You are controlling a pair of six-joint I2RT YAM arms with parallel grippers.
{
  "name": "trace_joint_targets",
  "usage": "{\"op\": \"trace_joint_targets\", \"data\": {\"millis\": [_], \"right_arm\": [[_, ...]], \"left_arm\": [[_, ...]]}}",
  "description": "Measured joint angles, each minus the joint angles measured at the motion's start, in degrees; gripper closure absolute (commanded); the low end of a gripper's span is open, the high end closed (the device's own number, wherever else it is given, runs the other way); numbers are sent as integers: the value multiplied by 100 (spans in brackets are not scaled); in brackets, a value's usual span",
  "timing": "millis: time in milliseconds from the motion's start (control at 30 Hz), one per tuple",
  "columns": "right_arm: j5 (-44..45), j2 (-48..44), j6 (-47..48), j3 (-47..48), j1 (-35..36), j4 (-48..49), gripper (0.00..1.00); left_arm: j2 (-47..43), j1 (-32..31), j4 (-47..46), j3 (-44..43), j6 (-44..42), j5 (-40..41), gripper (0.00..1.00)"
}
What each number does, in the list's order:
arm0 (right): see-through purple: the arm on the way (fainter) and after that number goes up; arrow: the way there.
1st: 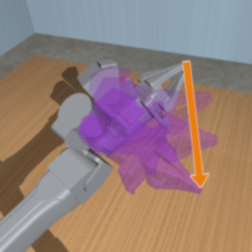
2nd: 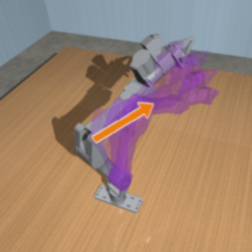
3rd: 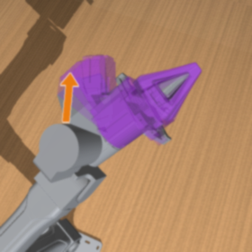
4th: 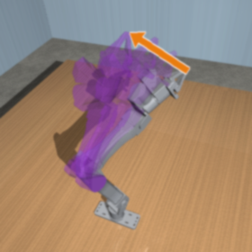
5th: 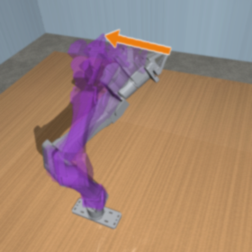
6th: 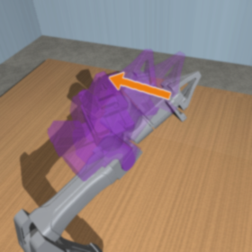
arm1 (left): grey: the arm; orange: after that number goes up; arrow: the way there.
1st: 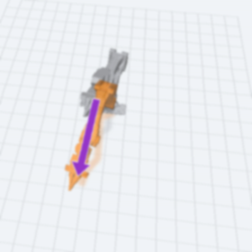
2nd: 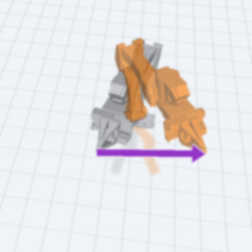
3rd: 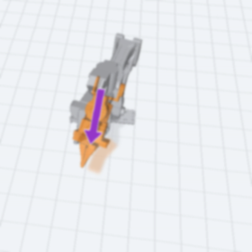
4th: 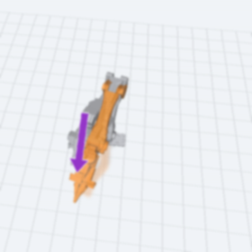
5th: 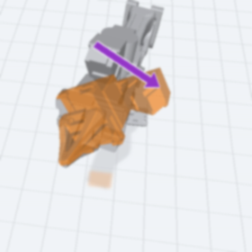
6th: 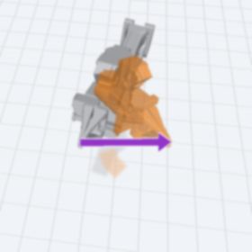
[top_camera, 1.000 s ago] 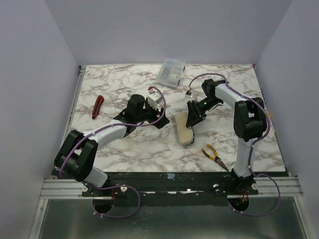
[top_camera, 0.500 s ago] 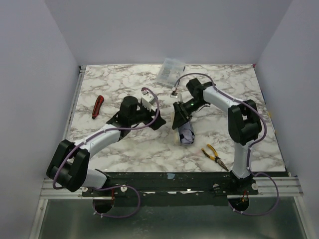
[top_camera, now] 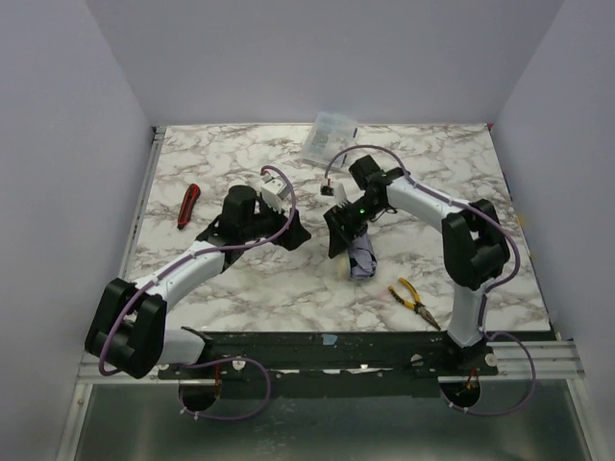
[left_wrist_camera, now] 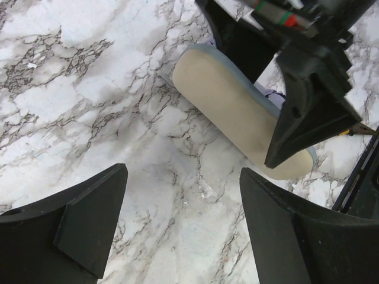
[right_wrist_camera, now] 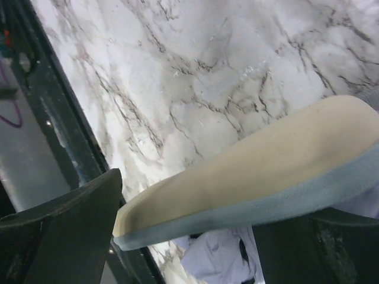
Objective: Open the umbrella
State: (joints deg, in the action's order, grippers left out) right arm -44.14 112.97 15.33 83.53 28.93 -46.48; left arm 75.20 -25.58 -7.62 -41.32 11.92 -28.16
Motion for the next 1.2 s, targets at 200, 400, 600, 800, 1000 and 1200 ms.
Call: {"op": "trace_joint_targets", "data": {"millis": [200,400,600,800,1000,1200], "right_arm": [[387,-780,535,-149,0,28,13],[-37,-942,608,-146,0,15,23],[-369,-601,404,-225,11,225,39],[-369,-431,317,-256,247,459,31],[-177,-599,431,-334,356,444,17],[236,-1432,485,-564,328,442,18]], "left_arm": [[13,11,125,-7,17,0,21],[162,13,157,-109,48,-20,25],[369,13,138,-374,258,-17,27],[485,13,155,-439,374,39,28],[555,13,297,-466,365,164,24],[555,13,354,-468,295,221,24]]}}
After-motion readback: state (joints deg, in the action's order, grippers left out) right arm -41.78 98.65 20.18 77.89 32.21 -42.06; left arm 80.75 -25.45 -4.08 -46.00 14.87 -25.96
